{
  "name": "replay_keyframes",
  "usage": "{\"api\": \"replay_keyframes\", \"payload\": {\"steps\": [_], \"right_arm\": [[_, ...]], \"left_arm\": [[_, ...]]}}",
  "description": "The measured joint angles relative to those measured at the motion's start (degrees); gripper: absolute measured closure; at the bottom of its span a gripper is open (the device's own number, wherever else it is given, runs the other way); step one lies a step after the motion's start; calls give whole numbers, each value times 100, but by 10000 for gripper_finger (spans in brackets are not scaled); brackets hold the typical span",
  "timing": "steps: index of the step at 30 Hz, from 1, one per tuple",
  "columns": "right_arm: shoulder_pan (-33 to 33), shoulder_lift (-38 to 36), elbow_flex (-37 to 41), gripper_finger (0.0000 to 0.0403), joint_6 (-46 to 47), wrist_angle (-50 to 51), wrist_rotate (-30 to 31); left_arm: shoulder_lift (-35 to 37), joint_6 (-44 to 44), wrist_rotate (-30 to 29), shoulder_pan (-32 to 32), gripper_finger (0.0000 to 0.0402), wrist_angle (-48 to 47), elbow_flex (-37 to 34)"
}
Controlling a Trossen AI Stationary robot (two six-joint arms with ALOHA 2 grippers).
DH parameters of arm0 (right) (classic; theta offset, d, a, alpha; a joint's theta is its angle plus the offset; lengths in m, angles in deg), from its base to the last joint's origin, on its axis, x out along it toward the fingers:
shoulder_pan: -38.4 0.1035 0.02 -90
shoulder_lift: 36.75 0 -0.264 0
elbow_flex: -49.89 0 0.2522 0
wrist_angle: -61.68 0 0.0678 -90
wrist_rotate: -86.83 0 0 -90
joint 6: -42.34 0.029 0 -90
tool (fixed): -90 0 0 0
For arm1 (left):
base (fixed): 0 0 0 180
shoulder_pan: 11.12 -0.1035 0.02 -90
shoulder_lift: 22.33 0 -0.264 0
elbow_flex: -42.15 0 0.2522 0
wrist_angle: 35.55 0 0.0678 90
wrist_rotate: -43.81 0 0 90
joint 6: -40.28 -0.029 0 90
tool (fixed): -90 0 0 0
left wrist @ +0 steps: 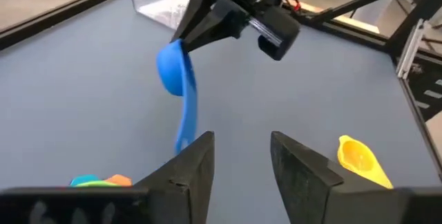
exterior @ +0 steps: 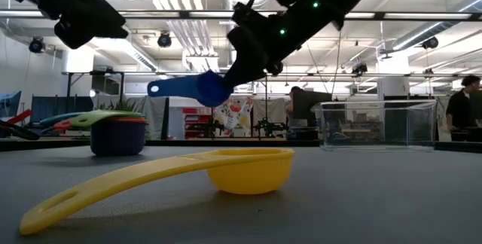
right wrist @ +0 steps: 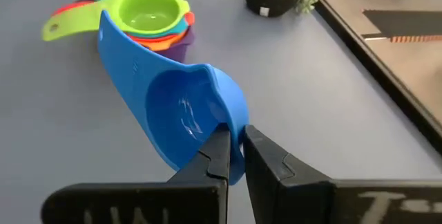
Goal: Nest measuring cups in basket
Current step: Stack the dark blue measuring cup on top of the green measuring cup
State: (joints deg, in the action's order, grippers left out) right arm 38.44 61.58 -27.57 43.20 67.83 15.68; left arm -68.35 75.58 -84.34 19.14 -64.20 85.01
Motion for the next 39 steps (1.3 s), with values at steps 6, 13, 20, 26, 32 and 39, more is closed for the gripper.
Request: {"api": "replay_keyframes", "payload": {"steps": [6,13,20,26,32,39], "right_arm": [[-33,118,-296,388,-306,-33,-23],[-19,121,-538,388,-456,-31,-410],[-8,117,-661,388,-457,-51,-440],[-2,113,-707,388,-437,-155,-739],[3,113,-707,388,-427,-141,-817],[3,111,-707,379,-377,-137,-814]], "left_arm": [[-4,23,5,-268,211,-32,0],[-60,-17,205,-604,183,-73,0],[-285,-6,258,-654,194,-75,0],[-513,85,289,-654,215,-75,0],[-592,101,308,-654,292,-35,0],[-591,31,486,-649,392,42,0]]}}
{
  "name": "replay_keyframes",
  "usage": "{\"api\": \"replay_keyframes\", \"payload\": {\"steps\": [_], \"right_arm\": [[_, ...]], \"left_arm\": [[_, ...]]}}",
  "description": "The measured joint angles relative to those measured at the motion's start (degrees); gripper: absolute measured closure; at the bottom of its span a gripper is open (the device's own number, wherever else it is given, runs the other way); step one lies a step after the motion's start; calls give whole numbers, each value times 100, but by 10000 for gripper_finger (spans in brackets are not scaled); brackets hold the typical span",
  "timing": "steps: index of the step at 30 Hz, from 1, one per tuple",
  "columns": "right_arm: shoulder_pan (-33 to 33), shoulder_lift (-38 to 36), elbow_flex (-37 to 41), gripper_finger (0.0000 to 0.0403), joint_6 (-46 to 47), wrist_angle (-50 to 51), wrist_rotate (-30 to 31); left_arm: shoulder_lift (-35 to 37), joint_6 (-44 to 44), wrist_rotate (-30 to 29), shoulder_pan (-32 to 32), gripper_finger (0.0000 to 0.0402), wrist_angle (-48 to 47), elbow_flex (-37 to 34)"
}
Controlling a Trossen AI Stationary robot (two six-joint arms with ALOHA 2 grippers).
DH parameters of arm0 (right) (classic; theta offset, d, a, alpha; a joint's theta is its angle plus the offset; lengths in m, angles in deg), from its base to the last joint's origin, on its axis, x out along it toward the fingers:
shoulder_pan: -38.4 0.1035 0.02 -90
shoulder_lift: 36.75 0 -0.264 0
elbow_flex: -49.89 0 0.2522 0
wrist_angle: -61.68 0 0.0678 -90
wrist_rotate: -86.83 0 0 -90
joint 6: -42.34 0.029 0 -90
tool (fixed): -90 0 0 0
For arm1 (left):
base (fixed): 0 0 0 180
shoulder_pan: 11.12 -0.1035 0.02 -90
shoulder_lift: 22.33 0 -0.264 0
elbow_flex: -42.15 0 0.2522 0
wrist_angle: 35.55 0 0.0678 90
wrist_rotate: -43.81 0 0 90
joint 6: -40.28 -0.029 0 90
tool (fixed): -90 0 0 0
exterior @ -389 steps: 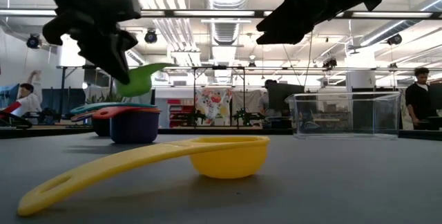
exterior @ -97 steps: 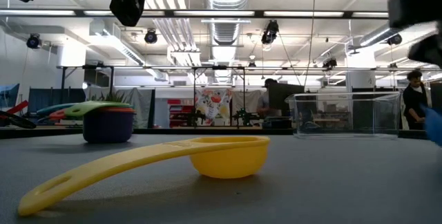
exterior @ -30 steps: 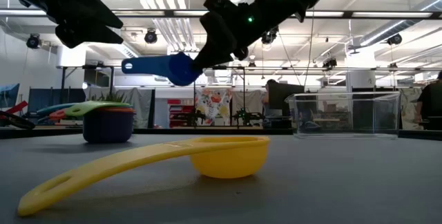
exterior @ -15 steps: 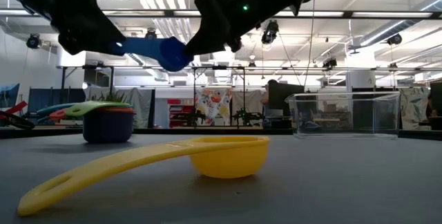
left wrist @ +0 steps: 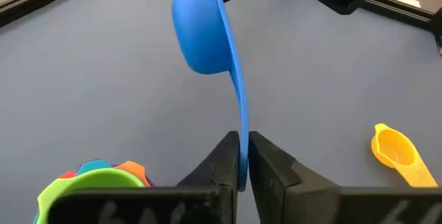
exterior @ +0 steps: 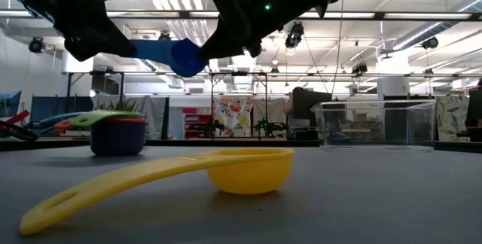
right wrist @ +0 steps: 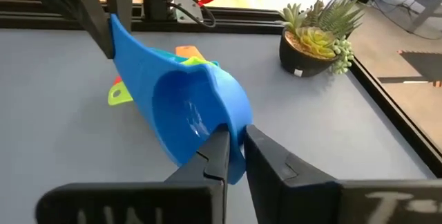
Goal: Nest measuring cups in basket
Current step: Stack the dark blue measuring cup on top of the green measuring cup
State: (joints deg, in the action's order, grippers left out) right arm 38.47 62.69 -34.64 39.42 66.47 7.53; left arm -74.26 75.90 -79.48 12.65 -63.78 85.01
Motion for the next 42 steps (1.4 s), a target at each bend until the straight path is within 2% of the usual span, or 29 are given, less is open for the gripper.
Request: {"api": "replay_keyframes", "payload": {"steps": [4,10,18,25,34,39,42], "right_arm": [[1,-64,0,351,-121,202,-24],[3,-257,0,292,-107,772,-42],[13,-573,4,228,-8,1478,-30],[120,-627,100,229,3,1824,-26],[291,-634,168,246,-7,1819,-31],[304,-634,168,252,-10,1711,-24],[304,-636,168,254,-9,1687,-24]], "left_arm": [[8,186,-84,0,399,33,0],[25,792,-888,252,401,52,-6],[96,2083,-1109,527,401,-175,-317],[303,3292,-1314,997,401,-333,-661],[1003,4585,-2501,2128,401,-1582,-673],[1095,5858,-2413,2371,401,-2683,-675],[1107,6353,-2298,2409,401,-3010,-675]]}}
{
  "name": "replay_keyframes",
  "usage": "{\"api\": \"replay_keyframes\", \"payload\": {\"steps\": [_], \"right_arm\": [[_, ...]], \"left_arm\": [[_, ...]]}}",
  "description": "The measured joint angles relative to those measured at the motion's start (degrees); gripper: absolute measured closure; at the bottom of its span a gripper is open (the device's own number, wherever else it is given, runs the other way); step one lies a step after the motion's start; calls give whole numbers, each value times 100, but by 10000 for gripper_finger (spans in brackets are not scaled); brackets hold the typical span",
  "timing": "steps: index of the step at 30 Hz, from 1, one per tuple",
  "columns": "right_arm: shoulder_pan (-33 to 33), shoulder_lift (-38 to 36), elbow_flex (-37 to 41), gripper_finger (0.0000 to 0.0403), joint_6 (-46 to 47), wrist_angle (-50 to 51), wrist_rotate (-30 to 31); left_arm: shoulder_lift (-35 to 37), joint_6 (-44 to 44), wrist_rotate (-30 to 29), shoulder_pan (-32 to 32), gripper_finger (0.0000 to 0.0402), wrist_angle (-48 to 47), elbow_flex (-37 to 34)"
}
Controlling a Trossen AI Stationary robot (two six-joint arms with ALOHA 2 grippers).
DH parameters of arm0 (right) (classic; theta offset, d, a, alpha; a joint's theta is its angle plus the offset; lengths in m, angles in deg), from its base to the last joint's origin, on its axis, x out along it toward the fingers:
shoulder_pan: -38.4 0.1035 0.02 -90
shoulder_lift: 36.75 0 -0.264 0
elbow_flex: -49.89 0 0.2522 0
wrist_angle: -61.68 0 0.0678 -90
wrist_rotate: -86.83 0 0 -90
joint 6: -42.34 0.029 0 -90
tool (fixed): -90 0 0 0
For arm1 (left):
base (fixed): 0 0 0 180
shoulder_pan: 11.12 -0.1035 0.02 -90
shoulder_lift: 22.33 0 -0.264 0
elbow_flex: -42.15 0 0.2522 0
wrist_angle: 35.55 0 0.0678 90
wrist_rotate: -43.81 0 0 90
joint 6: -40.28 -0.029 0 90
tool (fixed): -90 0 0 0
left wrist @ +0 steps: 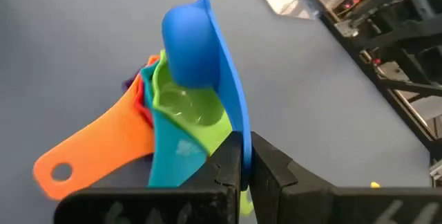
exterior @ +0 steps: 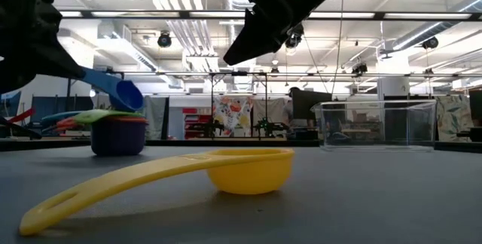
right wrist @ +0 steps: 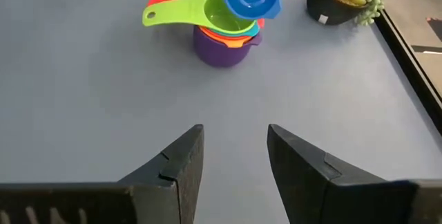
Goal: Nest measuring cups in basket
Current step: Stack the dark blue measuring cup on top of the green measuring cup
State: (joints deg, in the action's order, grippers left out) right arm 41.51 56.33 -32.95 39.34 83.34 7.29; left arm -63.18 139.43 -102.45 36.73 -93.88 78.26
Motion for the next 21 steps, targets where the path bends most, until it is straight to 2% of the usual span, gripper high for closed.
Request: {"api": "replay_keyframes", "payload": {"steps": [12,16,21], "right_arm": [[0,0,0,259,0,-150,2],[0,-2,0,257,29,-223,2],[0,-2,0,259,69,-232,2]], "left_arm": [[8,0,510,11,398,486,0],[13,-208,744,10,372,674,0],[59,-381,1043,10,316,769,0]]}}
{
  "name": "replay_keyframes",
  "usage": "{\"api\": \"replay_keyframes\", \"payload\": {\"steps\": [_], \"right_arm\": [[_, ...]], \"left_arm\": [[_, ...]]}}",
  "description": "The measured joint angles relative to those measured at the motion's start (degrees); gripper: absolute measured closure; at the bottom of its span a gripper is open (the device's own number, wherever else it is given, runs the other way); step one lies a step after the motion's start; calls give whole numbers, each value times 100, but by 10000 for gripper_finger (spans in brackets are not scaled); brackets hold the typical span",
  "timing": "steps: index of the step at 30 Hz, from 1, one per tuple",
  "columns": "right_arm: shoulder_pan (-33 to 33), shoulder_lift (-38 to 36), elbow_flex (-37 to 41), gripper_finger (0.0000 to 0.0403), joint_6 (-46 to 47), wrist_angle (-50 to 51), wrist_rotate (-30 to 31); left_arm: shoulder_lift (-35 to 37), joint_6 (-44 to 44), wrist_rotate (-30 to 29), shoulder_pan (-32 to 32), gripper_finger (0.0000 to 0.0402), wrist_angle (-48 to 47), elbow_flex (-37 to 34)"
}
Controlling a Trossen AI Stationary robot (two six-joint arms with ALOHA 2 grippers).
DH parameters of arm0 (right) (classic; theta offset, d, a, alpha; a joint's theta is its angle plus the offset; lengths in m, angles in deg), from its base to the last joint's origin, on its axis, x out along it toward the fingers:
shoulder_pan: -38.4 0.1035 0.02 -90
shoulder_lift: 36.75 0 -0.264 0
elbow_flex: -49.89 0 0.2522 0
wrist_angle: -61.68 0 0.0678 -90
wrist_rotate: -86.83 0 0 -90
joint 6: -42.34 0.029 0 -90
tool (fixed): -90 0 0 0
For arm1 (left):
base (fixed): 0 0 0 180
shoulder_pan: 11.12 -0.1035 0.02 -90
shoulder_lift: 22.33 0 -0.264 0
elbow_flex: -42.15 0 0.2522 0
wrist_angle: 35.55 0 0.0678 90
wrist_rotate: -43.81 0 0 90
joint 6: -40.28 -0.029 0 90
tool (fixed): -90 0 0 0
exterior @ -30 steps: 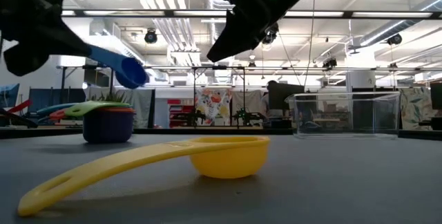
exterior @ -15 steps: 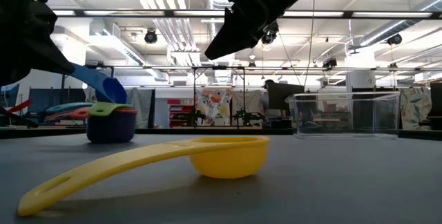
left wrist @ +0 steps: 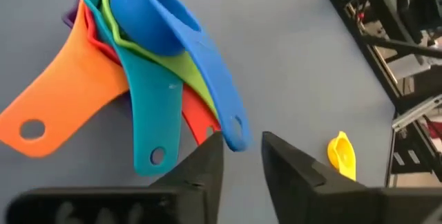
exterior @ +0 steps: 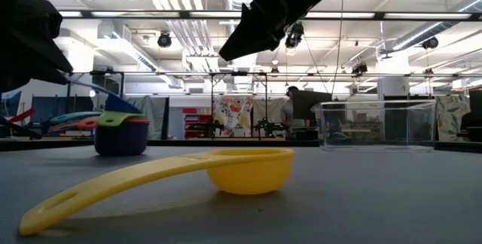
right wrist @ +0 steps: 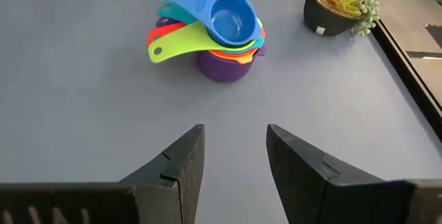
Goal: Nest measuring cups in basket
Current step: Stack the dark blue measuring cup on top of the green measuring cup, then stack the yellow measuring cup on top of the dark blue measuring cup
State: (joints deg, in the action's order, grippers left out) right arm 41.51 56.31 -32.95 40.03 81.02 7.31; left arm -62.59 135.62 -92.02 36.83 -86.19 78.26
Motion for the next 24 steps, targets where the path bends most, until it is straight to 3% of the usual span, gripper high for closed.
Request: {"api": "replay_keyframes", "payload": {"steps": [7,12,16,20,24], "right_arm": [[0,0,0,257,88,-2,-2],[59,-35,0,262,-86,175,-92],[224,-125,0,261,-369,537,-996],[440,-122,6,264,-366,776,-2095],[706,-120,174,262,-170,778,-2293]], "left_arm": [[189,-35,301,1,238,-135,0],[346,-443,301,1,214,-138,73],[248,-1805,-146,1,214,349,354],[-91,-3874,-1030,1,219,1731,470],[-481,-5248,-1175,-25,221,2965,468]]}}
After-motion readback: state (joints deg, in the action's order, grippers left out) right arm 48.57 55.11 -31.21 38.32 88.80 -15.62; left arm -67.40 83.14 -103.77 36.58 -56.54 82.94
